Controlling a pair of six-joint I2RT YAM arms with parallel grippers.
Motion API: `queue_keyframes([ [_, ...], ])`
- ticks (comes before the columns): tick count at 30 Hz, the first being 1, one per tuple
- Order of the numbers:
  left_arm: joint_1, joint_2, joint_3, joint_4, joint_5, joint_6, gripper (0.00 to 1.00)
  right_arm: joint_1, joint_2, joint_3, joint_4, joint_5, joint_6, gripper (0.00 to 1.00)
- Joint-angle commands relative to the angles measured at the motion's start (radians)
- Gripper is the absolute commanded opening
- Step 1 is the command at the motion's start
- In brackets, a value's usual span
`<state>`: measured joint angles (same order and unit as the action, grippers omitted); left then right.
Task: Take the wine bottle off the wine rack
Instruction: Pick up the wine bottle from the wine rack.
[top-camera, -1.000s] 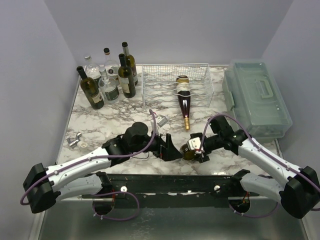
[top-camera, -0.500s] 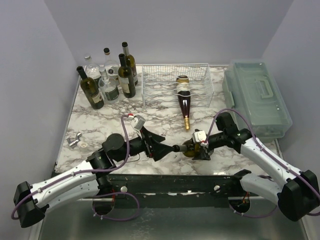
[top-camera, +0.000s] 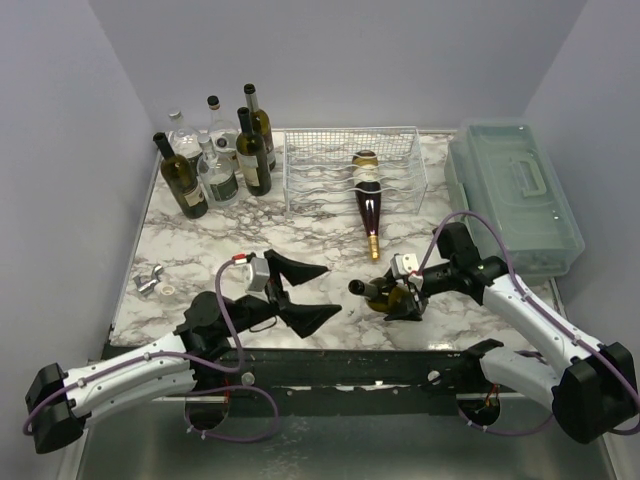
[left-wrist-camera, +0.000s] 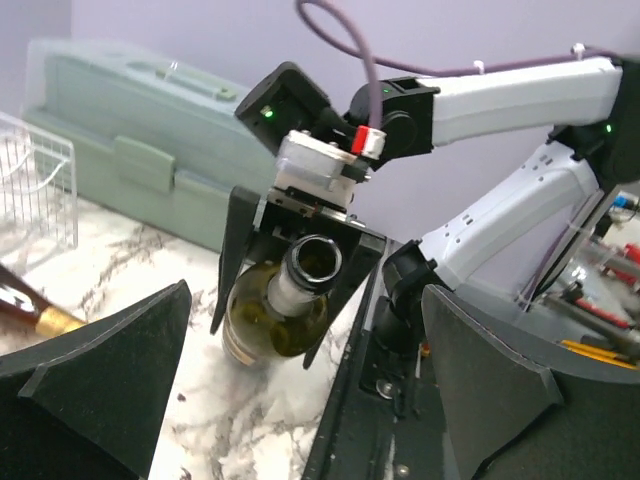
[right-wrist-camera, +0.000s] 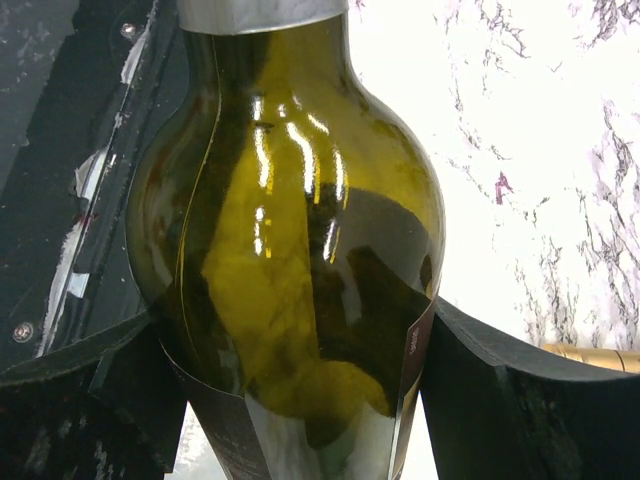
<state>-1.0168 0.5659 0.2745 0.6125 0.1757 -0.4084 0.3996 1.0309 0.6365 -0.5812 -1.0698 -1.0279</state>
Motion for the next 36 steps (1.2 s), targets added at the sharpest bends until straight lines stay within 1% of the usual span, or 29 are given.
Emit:
queue_keyframes([
  [1, -0.09, 0.065, 0.017, 0.096, 0.016, 0.282, 0.99, -0.012, -0.014, 0.047, 0.009, -0.099, 0.017, 0.0],
  [5, -0.155, 0.113, 0.03, 0.103, -0.045, 0.45, 0.99, -0.017, -0.016, 0.044, 0.009, -0.104, 0.017, 0.0],
  [9, -0.195, 0.191, 0.054, 0.131, -0.092, 0.535, 0.99, -0.018, -0.014, 0.042, 0.011, -0.108, 0.017, 0.0],
  [13, -0.211, 0.293, 0.079, 0.199, -0.12, 0.554, 0.99, -0.019, -0.015, 0.039, 0.011, -0.106, 0.015, 0.0],
  [19, -0.22, 0.421, 0.098, 0.322, -0.152, 0.517, 0.98, -0.023, -0.02, 0.037, 0.01, -0.107, 0.013, 0.0],
  [28, -0.22, 0.503, 0.126, 0.372, -0.141, 0.46, 0.73, -0.024, -0.023, 0.035, 0.007, -0.11, 0.007, 0.0],
  [33, -0.22, 0.521, 0.124, 0.392, -0.144, 0.445, 0.62, -0.024, -0.024, 0.034, 0.006, -0.109, 0.006, 0.0],
  [36, -0.221, 0.531, 0.124, 0.401, -0.149, 0.443, 0.58, -0.024, -0.022, 0.034, 0.006, -0.11, 0.006, 0.0],
])
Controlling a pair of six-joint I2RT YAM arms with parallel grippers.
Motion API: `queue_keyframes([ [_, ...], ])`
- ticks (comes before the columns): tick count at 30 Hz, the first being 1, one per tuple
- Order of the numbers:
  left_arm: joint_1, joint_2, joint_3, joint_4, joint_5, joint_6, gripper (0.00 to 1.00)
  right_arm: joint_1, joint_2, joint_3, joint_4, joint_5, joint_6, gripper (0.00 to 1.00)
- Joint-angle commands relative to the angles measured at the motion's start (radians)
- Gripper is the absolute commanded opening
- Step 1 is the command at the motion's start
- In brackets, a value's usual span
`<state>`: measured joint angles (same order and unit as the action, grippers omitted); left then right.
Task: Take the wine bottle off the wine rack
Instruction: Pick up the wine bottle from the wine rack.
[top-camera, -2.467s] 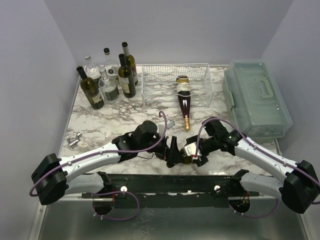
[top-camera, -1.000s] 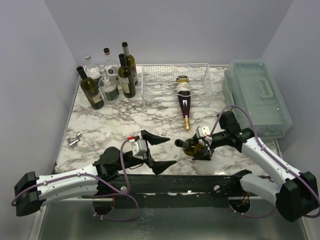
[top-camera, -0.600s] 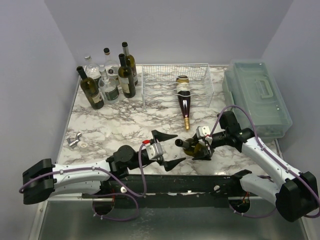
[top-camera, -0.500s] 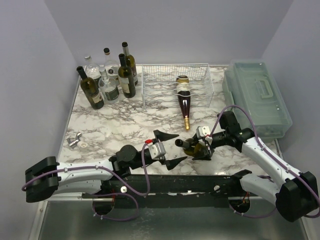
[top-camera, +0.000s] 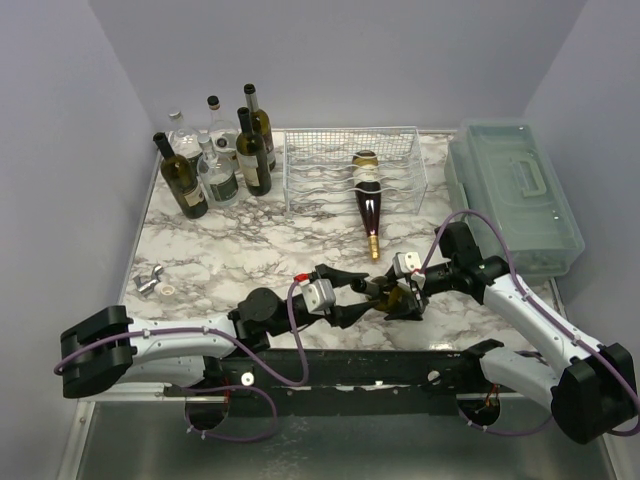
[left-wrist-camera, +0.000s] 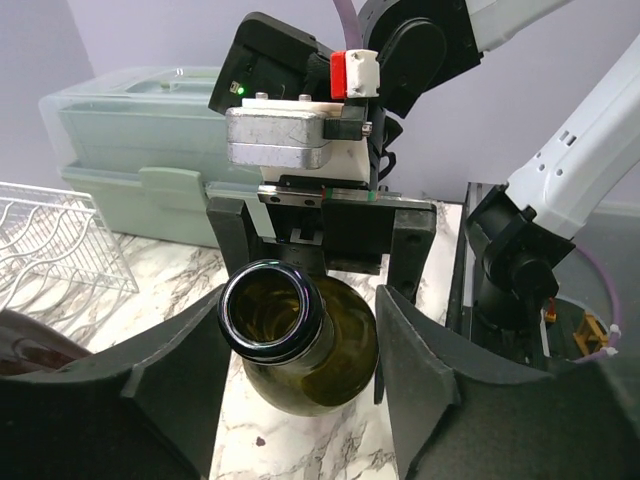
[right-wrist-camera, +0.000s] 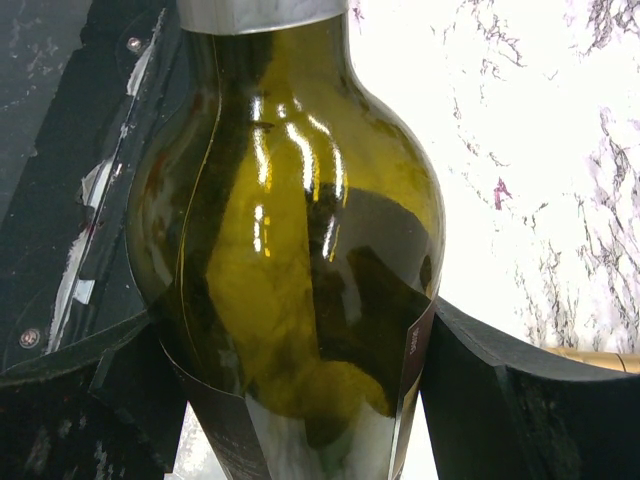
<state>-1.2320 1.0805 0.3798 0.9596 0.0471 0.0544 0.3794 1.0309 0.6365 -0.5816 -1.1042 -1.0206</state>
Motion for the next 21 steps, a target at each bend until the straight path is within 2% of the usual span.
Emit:
queue_keyframes([
  [1, -0.006, 0.02, 0.019, 0.056, -0.022, -0.019, 0.57, -0.004, -0.022, 0.033, 0.007, -0.076, -0.001, 0.0],
  [16, -0.005, 0.051, 0.018, 0.083, -0.018, -0.021, 0.41, -0.005, -0.021, 0.033, 0.005, -0.076, -0.004, 0.0],
  [18, -0.005, 0.054, 0.019, 0.085, -0.012, -0.021, 0.34, -0.005, -0.021, 0.033, 0.004, -0.077, -0.005, 0.0],
  [20, -0.005, 0.057, 0.02, 0.085, -0.008, -0.02, 0.24, -0.005, -0.021, 0.033, 0.003, -0.076, -0.006, 0.0],
  [21, -0.004, 0.058, 0.021, 0.084, -0.003, -0.021, 0.15, -0.005, -0.022, 0.033, 0.003, -0.077, -0.006, 0.0],
])
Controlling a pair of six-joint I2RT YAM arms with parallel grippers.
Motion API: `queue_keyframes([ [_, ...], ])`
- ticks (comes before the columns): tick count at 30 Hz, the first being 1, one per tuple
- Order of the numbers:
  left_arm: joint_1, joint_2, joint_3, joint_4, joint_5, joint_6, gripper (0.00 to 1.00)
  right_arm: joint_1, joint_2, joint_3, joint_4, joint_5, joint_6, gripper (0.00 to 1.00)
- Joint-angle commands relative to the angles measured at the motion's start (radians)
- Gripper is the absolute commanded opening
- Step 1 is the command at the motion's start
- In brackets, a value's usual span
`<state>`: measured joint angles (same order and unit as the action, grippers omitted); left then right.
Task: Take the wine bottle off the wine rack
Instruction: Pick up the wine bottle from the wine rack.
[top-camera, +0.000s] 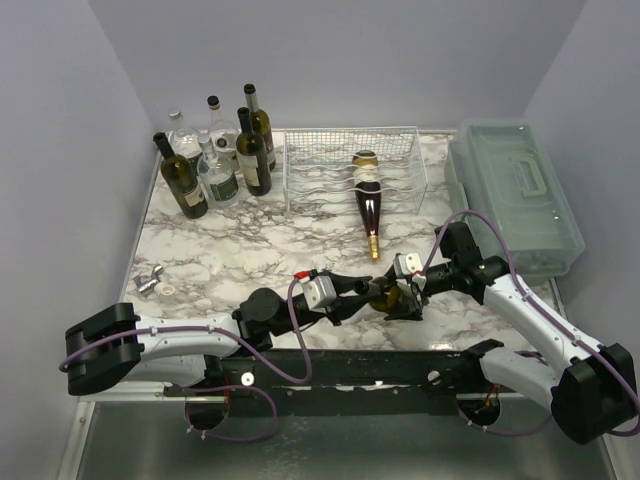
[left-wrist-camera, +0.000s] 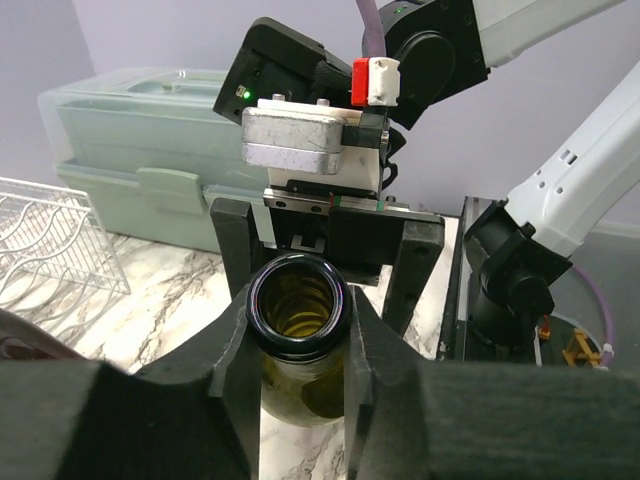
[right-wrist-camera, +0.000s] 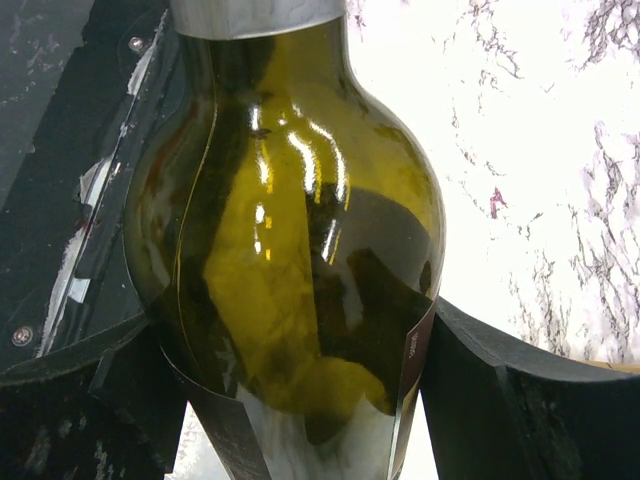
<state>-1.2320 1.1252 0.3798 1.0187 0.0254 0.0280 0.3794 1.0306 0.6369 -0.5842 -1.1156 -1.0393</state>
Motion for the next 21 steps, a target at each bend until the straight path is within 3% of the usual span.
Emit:
queue_keyframes([
  [1, -0.005, 0.013, 0.021, 0.026, 0.023, 0.006, 0.08, -0.005, -0.021, 0.032, 0.006, -0.065, 0.012, 0.0],
  [2, -0.005, 0.013, 0.021, 0.026, 0.026, 0.006, 0.0, -0.005, -0.021, 0.032, 0.006, -0.065, 0.012, 0.0],
  [4, -0.005, 0.009, 0.019, 0.025, 0.037, 0.006, 0.0, -0.005, -0.023, 0.032, 0.007, -0.064, 0.013, 0.02],
  [11, -0.004, -0.021, 0.027, 0.011, 0.044, -0.023, 0.0, -0.007, -0.023, 0.016, 0.009, -0.066, 0.013, 0.48],
  [16, -0.003, -0.056, 0.045, -0.038, 0.023, -0.064, 0.0, -0.007, -0.025, 0.016, 0.016, -0.063, 0.03, 0.69],
  [21, -0.002, -0.109, 0.058, -0.093, 0.004, -0.068, 0.0, -0.011, -0.027, 0.023, 0.018, -0.074, 0.055, 0.81],
])
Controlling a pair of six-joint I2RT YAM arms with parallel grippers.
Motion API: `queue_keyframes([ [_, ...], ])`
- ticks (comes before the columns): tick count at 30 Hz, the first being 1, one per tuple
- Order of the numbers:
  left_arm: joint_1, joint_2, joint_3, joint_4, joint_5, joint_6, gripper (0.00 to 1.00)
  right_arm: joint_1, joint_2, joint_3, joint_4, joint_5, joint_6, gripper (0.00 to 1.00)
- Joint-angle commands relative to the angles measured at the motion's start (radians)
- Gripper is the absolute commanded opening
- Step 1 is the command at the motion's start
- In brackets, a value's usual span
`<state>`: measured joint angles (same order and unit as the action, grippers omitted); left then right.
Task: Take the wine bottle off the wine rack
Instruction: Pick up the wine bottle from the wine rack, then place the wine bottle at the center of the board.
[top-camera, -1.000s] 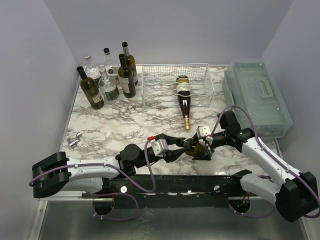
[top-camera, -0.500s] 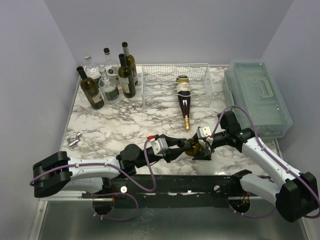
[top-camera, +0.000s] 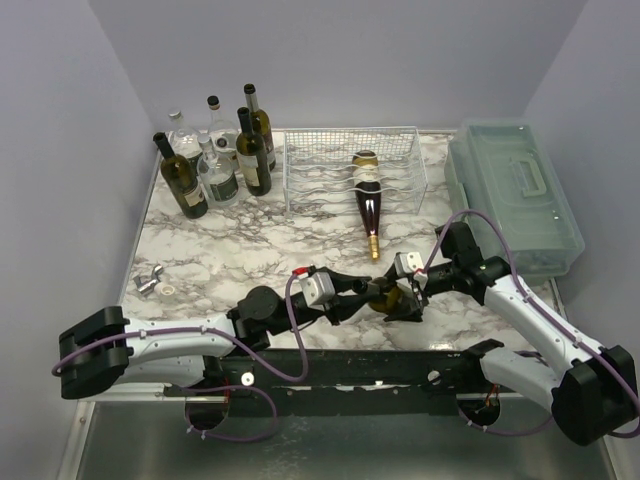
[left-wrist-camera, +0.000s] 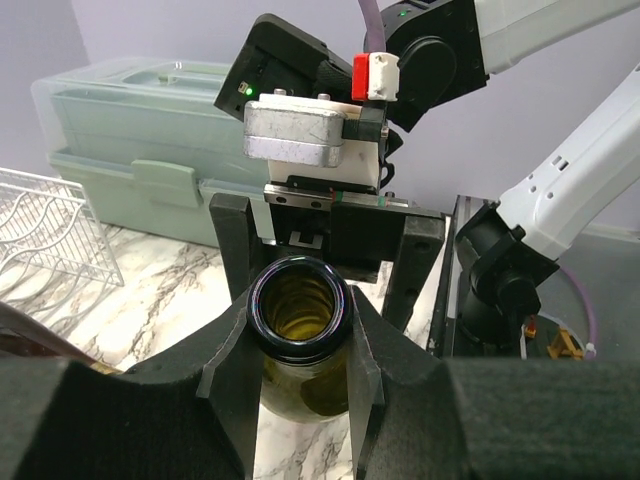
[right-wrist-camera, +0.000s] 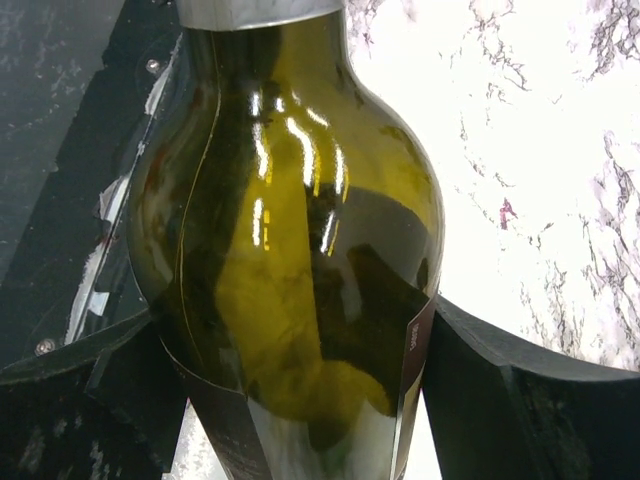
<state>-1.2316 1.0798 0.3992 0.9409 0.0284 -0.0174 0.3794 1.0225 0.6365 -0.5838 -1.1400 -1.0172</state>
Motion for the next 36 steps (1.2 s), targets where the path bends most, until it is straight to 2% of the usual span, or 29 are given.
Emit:
queue_keyframes([
  [1, -0.003, -0.075, 0.042, -0.026, -0.003, -0.021, 0.0, -0.014, -0.019, 0.025, 0.016, -0.054, 0.035, 0.84],
  [8, -0.002, -0.136, 0.047, -0.081, -0.019, -0.018, 0.0, -0.023, -0.02, 0.034, -0.002, -0.085, 0.035, 0.92],
  [12, -0.001, -0.179, 0.053, -0.125, -0.021, -0.014, 0.0, -0.028, -0.022, 0.039, -0.008, -0.093, 0.034, 0.93],
  [24, 0.026, -0.381, 0.098, -0.521, -0.169, 0.037, 0.0, -0.077, -0.035, 0.077, -0.069, -0.087, 0.005, 0.94],
  [30, 0.124, -0.454, 0.141, -0.672, -0.182, 0.056, 0.0, -0.094, -0.04, 0.08, -0.076, -0.077, -0.001, 0.94],
  [36, 0.315, -0.482, 0.17, -0.77, -0.114, 0.055, 0.0, -0.103, -0.047, 0.076, -0.071, -0.064, -0.003, 0.94],
])
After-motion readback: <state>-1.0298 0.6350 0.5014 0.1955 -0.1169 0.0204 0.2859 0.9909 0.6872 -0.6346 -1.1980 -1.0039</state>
